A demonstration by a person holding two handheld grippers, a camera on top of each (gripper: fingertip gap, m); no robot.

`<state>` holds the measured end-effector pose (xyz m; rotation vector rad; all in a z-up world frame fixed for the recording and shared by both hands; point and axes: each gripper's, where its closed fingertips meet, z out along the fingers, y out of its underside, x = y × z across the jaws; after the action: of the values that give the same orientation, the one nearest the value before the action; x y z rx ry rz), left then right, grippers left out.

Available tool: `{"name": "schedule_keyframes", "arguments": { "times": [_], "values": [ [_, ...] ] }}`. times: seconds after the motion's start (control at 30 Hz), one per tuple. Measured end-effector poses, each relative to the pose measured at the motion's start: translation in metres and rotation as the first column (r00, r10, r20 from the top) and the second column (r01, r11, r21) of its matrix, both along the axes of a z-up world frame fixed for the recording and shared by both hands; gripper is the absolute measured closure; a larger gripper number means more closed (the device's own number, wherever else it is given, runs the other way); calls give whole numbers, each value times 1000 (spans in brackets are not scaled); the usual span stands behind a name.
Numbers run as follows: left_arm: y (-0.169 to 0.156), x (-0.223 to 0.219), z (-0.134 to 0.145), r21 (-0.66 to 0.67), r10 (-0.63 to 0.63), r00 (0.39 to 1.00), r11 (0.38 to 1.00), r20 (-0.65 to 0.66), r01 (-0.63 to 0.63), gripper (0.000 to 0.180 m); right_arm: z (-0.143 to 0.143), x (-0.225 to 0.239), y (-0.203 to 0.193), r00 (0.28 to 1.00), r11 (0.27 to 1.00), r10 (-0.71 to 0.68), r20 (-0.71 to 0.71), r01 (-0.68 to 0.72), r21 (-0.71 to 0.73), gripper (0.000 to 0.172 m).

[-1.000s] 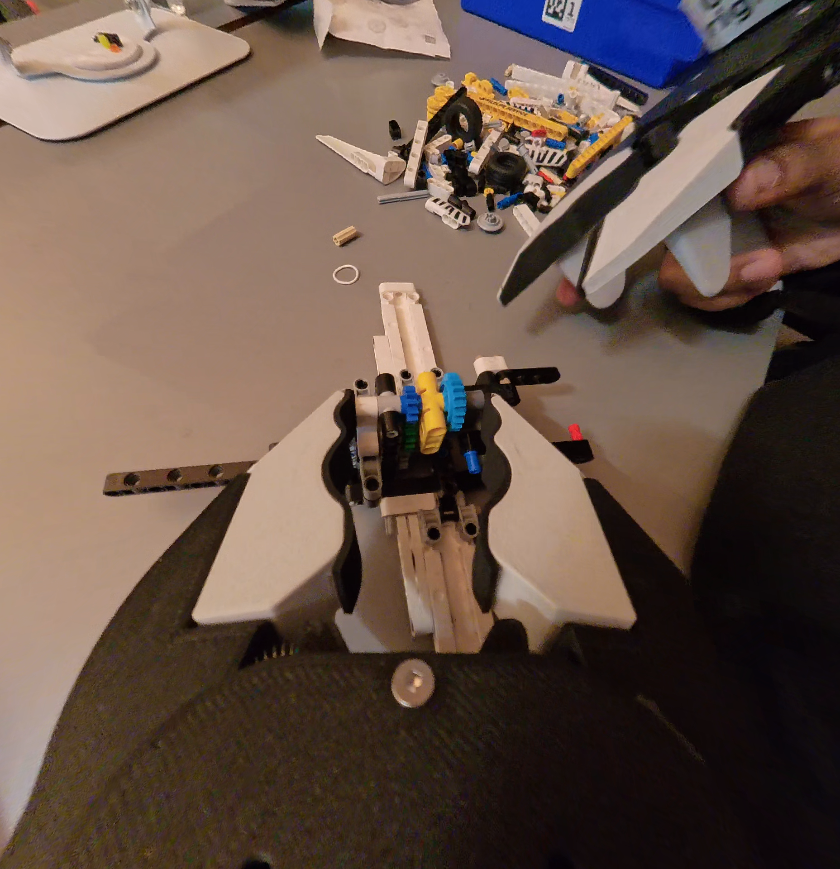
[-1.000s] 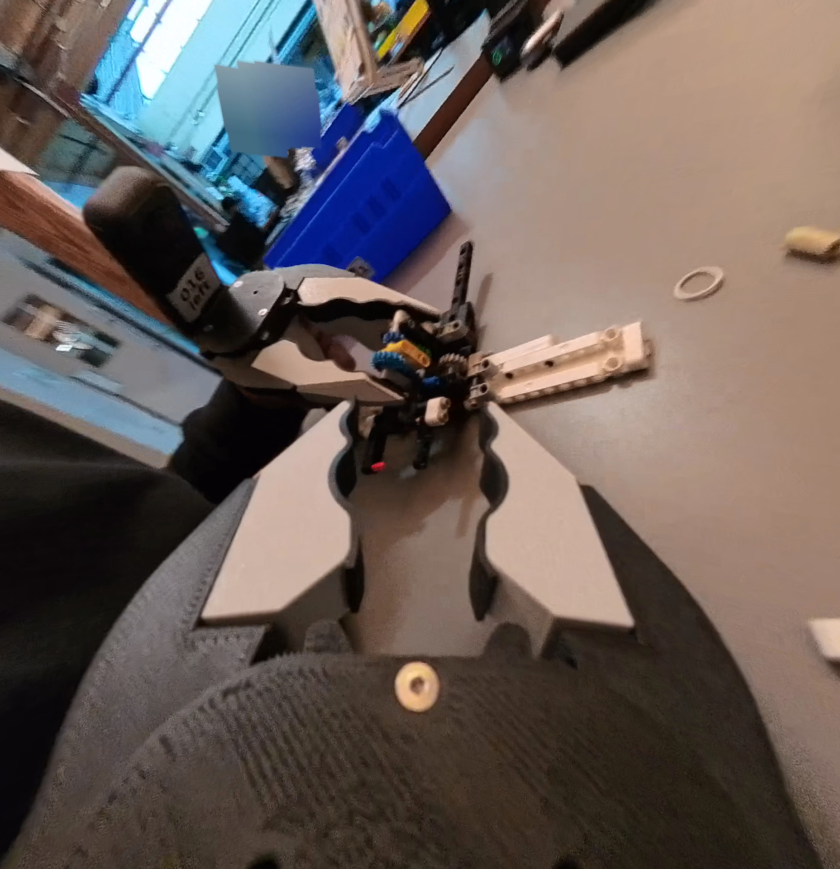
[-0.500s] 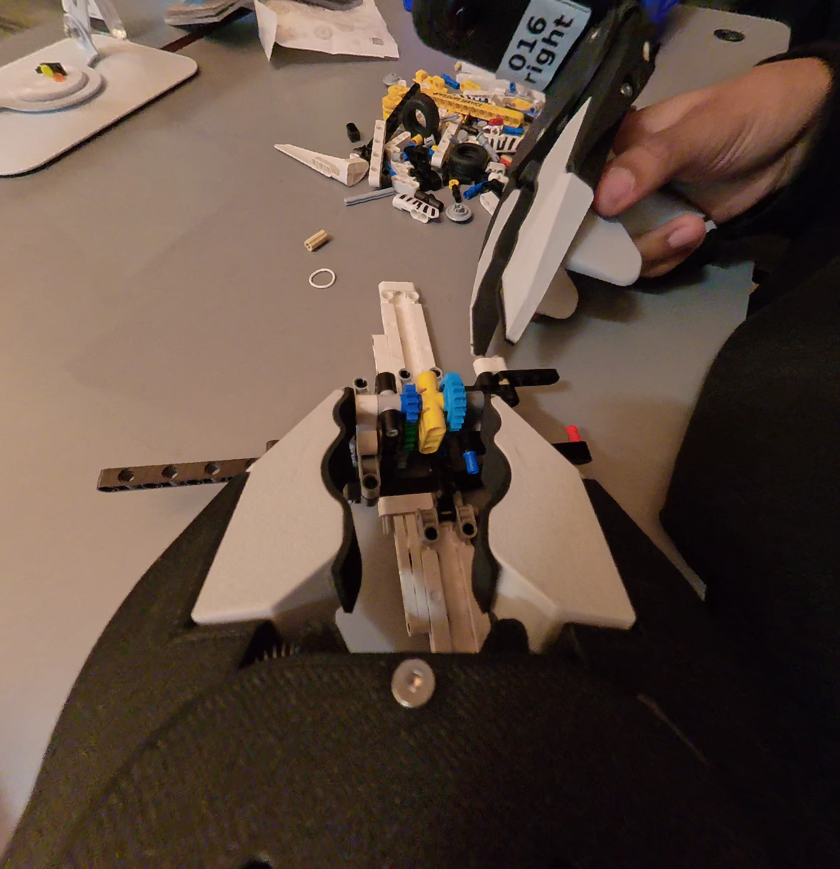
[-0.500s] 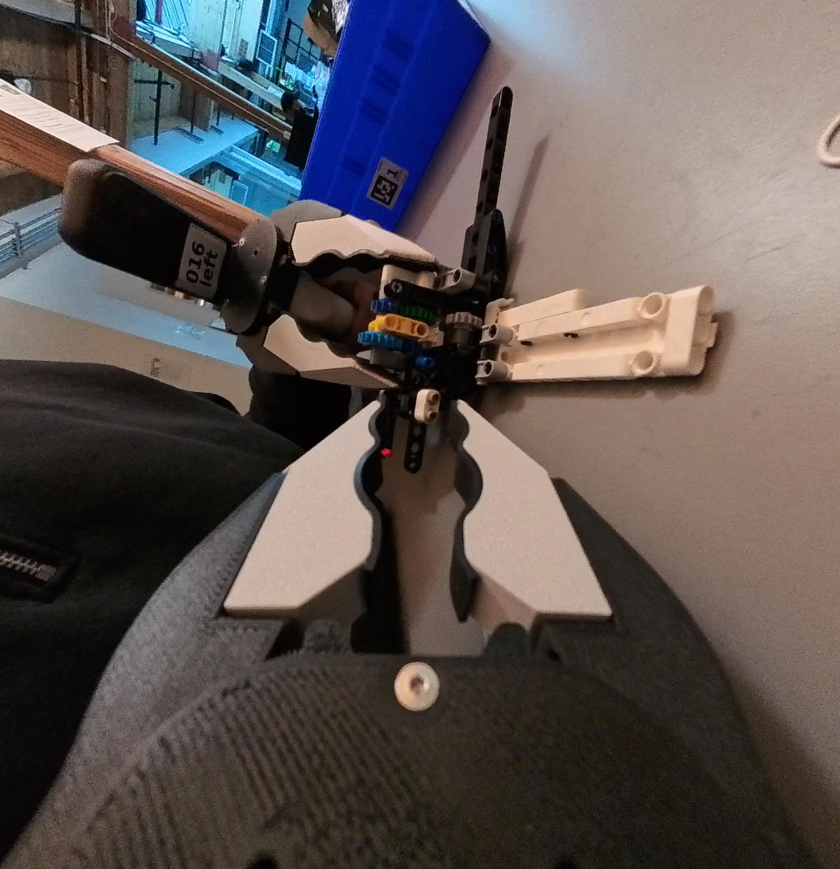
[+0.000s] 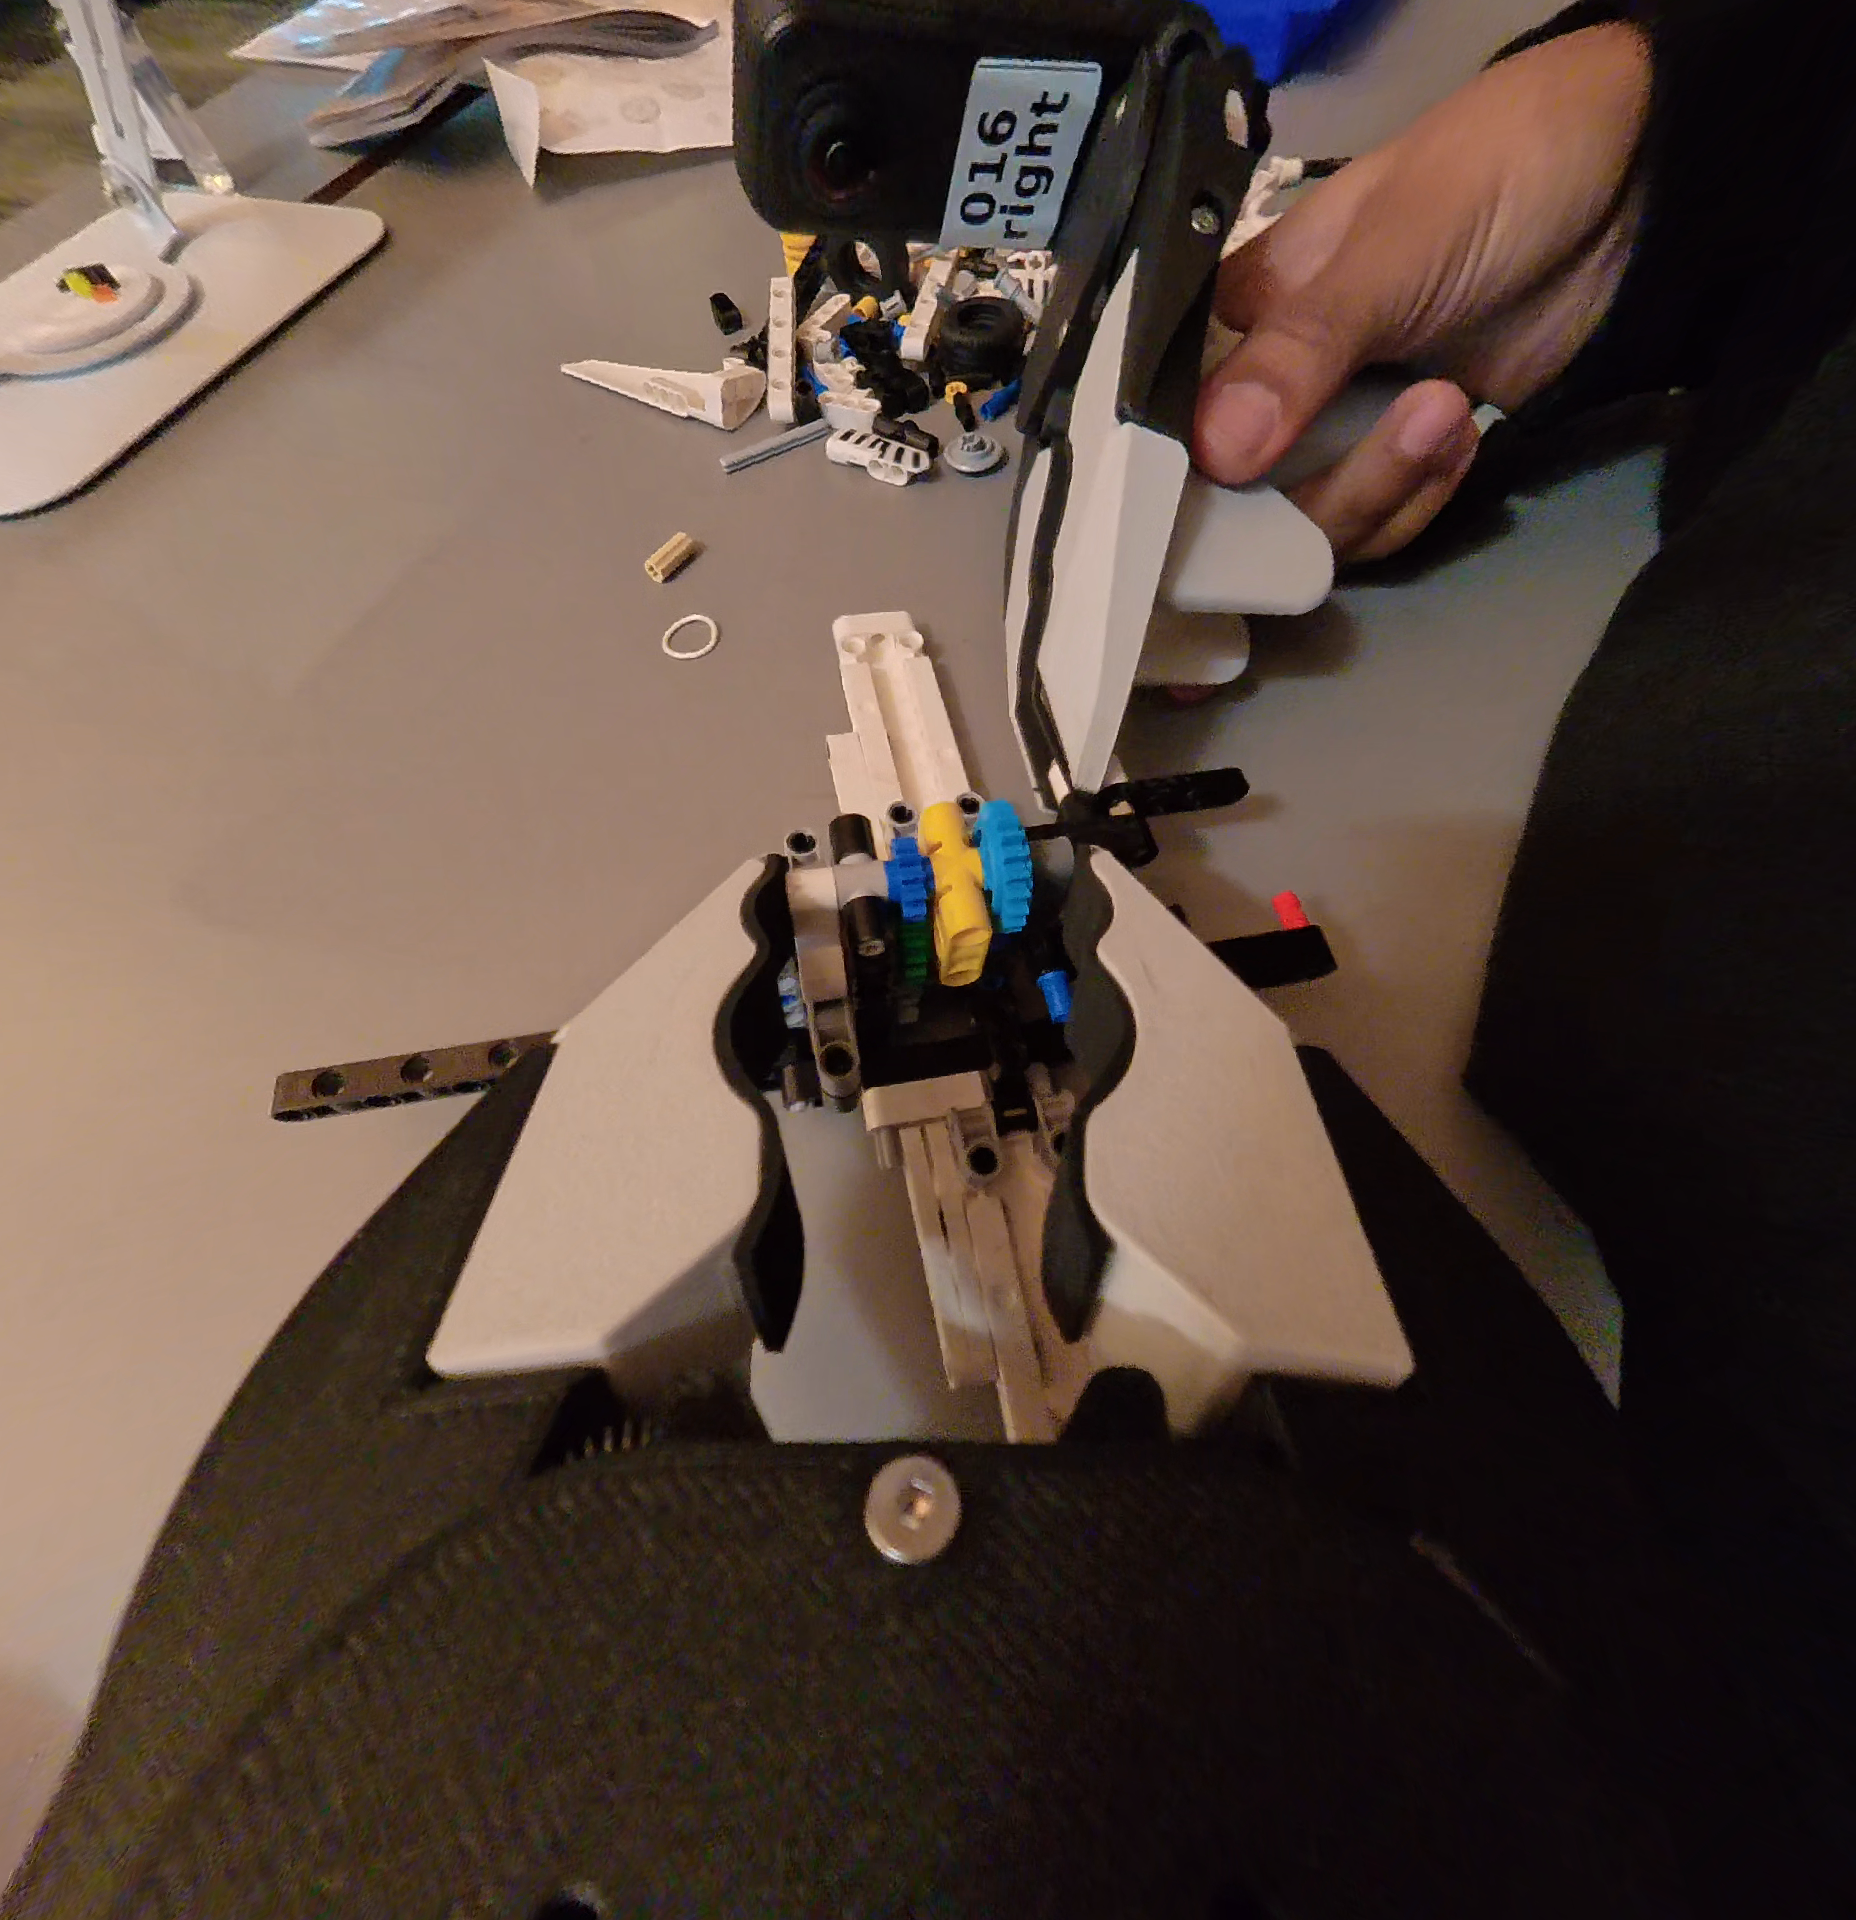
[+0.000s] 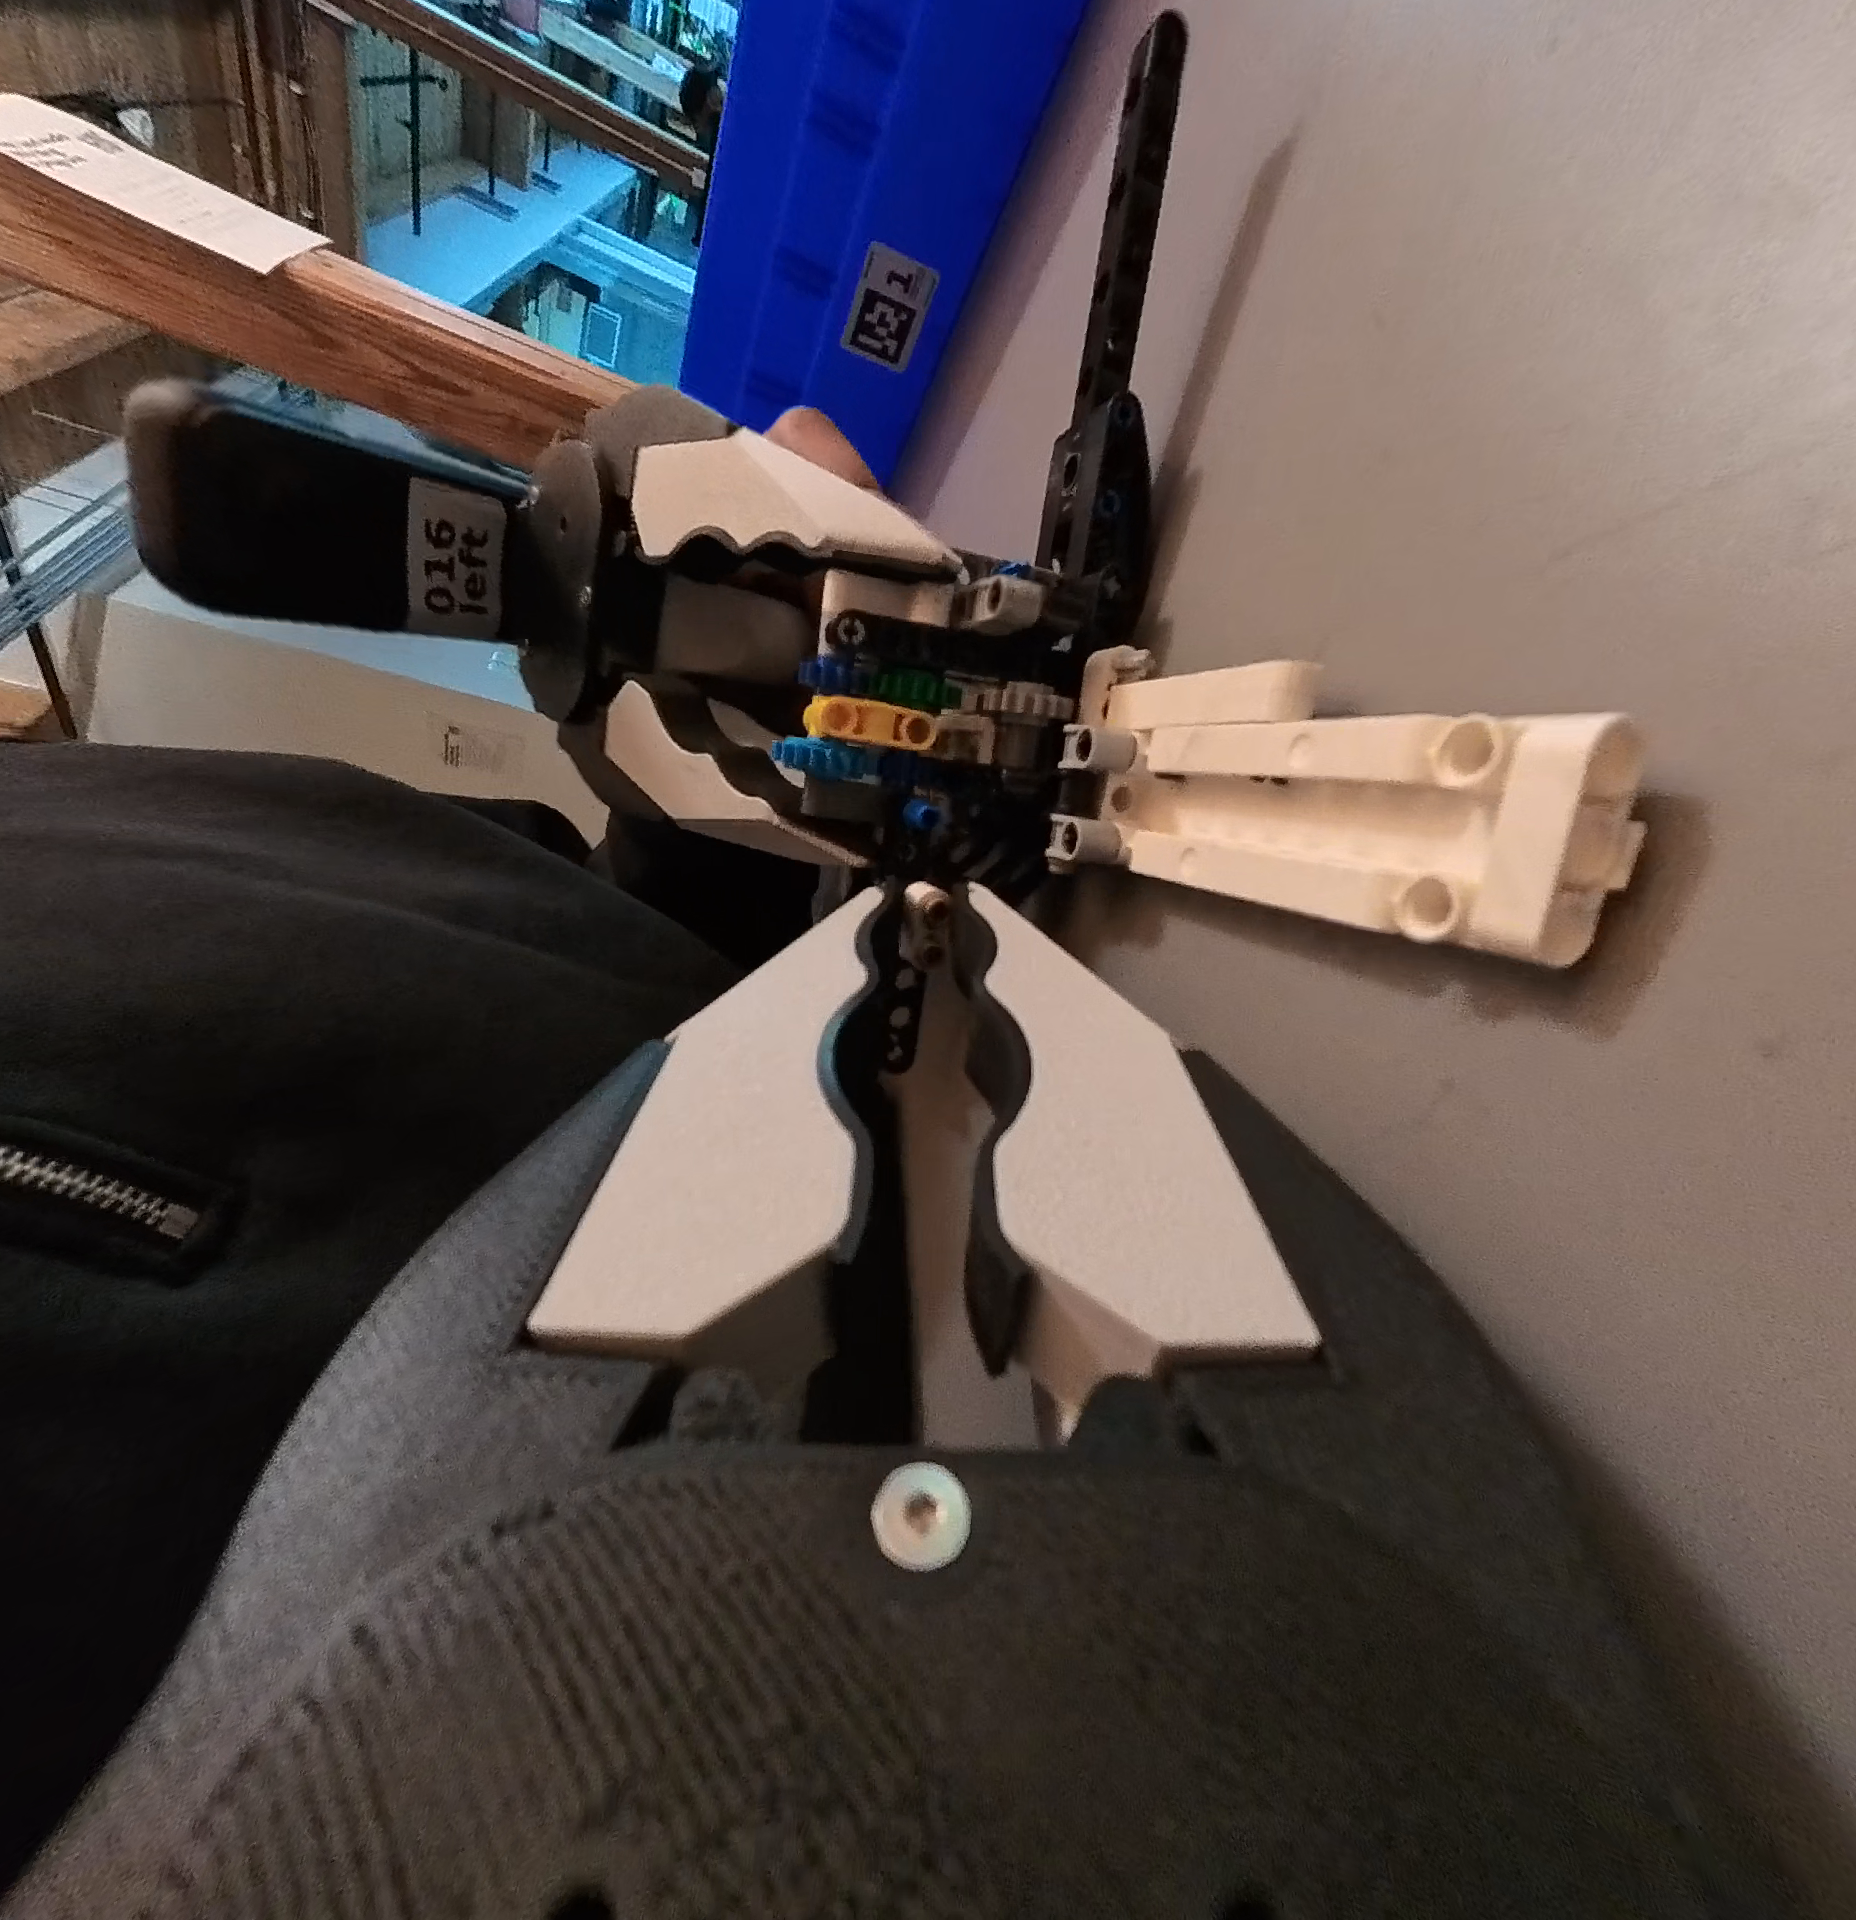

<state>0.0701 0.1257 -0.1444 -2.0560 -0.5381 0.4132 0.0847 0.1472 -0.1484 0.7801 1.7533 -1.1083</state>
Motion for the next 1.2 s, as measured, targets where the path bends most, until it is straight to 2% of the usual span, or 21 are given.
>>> {"name": "schedule_keyframes", "arguments": {
  "times": [0.13, 0.3, 0.4, 0.6, 0.73, 0.87, 1.0, 1.07, 1.13, 1.2],
  "values": [
    [1, 0, 2, 23, -6, 1000, 1000, 7, 6, 127, 4, 0, 3, 998, 999, -11, 70, 14, -41, 165],
    [0, -2, 3, 18, 8, 1000, 1000, -9, -8, 128, 5, -8, 6, 995, 997, -61, 83, 65, -51, 166],
    [3, 5, 3, 27, -20, 1000, 999, -2, 20, 147, 8, -31, 17, 983, 984, -161, 90, 167, -68, 166],
    [6, 4, 4, 63, -39, 998, 997, 46, 37, 145, 6, -32, 20, 989, 989, -144, -25, 144, -29, 165],
    [4, 3, 12, 17, -83, 996, 996, 20, 83, 131, 2, -32, 16, 990, 994, -109, -84, 109, -4, 164],
    [7, -1, 31, 7, -200, 980, 980, -3, 200, 122, 0, -32, 12, 986, 998, -52, -156, 58, 33, 163],
    [12, -1, 12, -163, -346, 933, 919, 103, 359, 117, 1, -34, 8, 960, 997, -9, -279, 29, 67, 162],
    [10, -4, 3, -241, -379, 916, 884, 129, 400, 124, 1, -34, 8, 936, 995, 13, -352, 22, 95, 161],
    [12, 2, 5, -240, -436, 889, 857, 139, 457, 143, 0, -33, 10, 900, 992, 35, -434, 23, 128, 155],
    [13, 6, 5, -229, -461, 875, 845, 147, 483, 152, -1, -33, 12, 867, 989, 44, -496, 33, 145, 150]
  ]
}}
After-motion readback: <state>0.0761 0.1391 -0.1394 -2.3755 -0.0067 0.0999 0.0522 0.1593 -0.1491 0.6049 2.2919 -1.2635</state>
